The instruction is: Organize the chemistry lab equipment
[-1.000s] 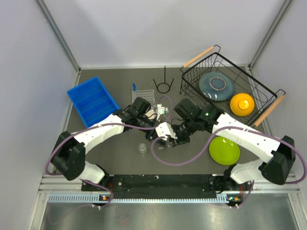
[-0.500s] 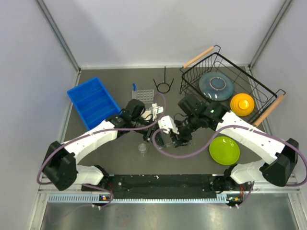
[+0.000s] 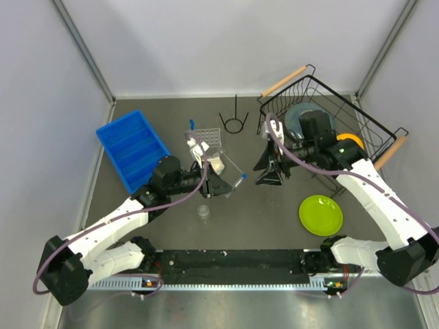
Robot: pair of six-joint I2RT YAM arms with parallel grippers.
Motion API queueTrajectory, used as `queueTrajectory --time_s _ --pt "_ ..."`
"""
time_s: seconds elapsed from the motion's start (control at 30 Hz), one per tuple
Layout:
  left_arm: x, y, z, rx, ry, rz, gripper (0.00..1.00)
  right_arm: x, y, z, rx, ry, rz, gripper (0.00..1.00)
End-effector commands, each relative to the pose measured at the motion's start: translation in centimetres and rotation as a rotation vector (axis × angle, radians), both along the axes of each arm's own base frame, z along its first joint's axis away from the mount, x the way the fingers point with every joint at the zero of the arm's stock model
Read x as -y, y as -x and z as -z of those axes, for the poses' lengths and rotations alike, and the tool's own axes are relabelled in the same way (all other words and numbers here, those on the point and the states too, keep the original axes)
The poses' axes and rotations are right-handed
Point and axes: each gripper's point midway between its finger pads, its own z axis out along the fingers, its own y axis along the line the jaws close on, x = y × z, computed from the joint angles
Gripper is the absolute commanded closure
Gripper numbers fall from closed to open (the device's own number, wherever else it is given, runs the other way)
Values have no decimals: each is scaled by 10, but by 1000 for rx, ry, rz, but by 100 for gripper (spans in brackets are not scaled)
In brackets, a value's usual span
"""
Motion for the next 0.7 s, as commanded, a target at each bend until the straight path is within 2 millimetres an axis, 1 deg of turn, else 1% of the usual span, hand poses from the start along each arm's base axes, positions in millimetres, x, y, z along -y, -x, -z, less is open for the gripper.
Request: queueTrajectory --time_s 0.0,0.03,0.07,0.1,0.13,0.17,0.2,0.23,0.3,0.33,0.37,0.4,0.43,0.5,0.57,0.67 --pt "-7 -40 -51 184 160 -252 92 -19 -1 -25 -159 -156 26 47" --pt "-10 -43 -59 209 183 -274 92 -22 -3 -28 -181 -170 33 47" --pt "-11 -45 -62 219 193 -296 92 -25 -7 -33 -230 -195 59 47" --pt "-14 -48 -63 227 200 -319 92 -28 -9 -31 -264 -202 67 47" --pt "-17 -53 -69 241 217 -359 92 -30 -12 -32 -288 -210 77 47" --pt "-18 -55 -71 247 227 -373 92 -32 -12 -33 -362 -216 99 47" --pt "-19 -56 -71 250 233 -385 92 -36 -20 -36 -367 -242 116 47" --pt "-21 -58 -74 255 241 -410 92 -40 -22 -35 -475 -244 149 47" --pt "-21 -59 -76 262 255 -415 92 -47 -30 -41 -523 -281 152 47" --pt "-20 -60 -75 260 253 -418 92 -51 -34 -42 -617 -288 169 47" --pt "-19 -61 -75 261 256 -423 92 -54 -35 -44 -649 -296 162 47" --pt "-19 -60 -73 257 254 -424 92 -57 -40 -55 -634 -331 149 48" --pt "-19 -61 -72 257 256 -427 92 -60 -45 -54 -695 -332 166 48" --pt "-19 -61 -71 254 262 -438 92 -64 -51 -57 -703 -344 179 49" --pt "-20 -60 -71 255 267 -445 92 -66 -58 -51 -725 -334 199 50" --pt "-25 -61 -74 263 275 -469 92 -67 -59 -43 -747 -324 215 51"
